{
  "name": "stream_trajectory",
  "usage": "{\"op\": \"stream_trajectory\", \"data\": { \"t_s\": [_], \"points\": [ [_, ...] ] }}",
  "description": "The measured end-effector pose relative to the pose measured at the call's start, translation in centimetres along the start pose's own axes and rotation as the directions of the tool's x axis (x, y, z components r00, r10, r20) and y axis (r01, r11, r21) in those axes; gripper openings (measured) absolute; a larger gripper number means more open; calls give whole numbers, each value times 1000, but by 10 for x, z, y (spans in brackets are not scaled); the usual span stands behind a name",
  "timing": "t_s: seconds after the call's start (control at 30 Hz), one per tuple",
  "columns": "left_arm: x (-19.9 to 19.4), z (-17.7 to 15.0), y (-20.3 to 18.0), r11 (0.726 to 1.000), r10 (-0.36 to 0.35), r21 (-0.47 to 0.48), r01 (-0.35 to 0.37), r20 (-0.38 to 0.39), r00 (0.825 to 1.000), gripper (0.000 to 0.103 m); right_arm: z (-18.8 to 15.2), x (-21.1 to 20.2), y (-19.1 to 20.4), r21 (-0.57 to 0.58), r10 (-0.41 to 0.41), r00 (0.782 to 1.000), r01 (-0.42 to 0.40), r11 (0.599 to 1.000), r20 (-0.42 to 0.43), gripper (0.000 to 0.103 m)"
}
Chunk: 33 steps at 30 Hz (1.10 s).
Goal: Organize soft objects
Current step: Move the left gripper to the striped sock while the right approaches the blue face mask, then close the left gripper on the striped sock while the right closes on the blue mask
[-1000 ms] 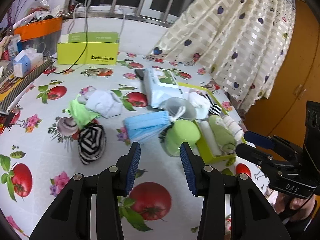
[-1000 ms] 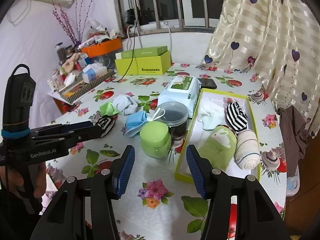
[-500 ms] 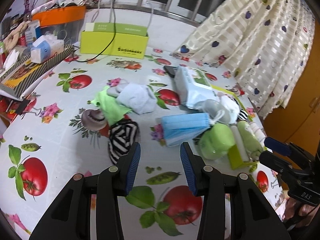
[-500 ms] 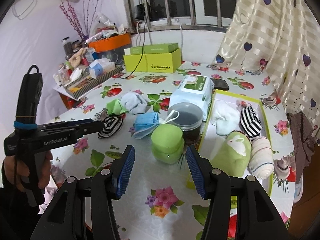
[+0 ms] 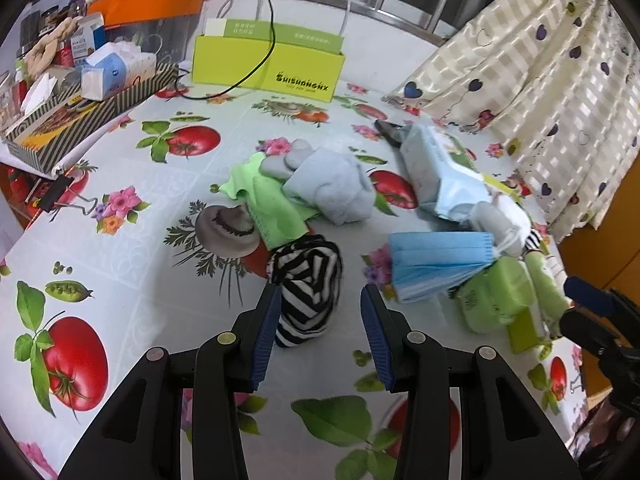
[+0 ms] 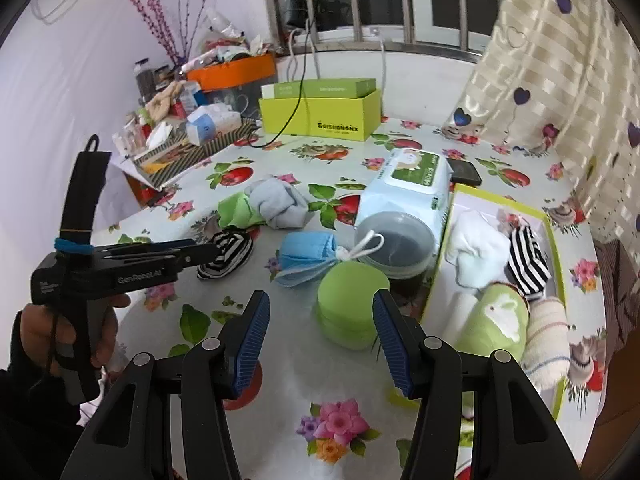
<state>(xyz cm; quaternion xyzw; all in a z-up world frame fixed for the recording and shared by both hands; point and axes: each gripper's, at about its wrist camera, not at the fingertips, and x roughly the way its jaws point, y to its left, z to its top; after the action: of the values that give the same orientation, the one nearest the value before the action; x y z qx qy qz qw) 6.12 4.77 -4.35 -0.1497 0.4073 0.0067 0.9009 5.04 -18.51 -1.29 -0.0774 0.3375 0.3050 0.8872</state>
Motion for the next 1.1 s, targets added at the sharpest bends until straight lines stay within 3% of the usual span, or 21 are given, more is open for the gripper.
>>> {"op": "stream_trajectory", "data": {
  "t_s": [0.2,0.37,0.6,0.93,1.1],
  "points": [
    [16,1,7,1000,7,-11,-7,-22,1000,45,14,20,10,-98,-3,1000,0,995,-27,56],
    [28,0,11,1000,3,-20,-4,-51,999,47,28,39,21,-259,-28,998,14,966,-52,57],
    [31,2,10,1000,-4,4,4,-40,999,47,40,70,38,-526,-56,991,-18,850,-125,57],
    [31,3,11,1000,-19,24,20,-35,999,47,51,109,36,-625,-107,964,-73,777,-245,57],
    [32,3,13,999,-34,22,35,-31,999,47,53,123,42,-658,-122,938,-132,741,-325,55]
  ]
}}
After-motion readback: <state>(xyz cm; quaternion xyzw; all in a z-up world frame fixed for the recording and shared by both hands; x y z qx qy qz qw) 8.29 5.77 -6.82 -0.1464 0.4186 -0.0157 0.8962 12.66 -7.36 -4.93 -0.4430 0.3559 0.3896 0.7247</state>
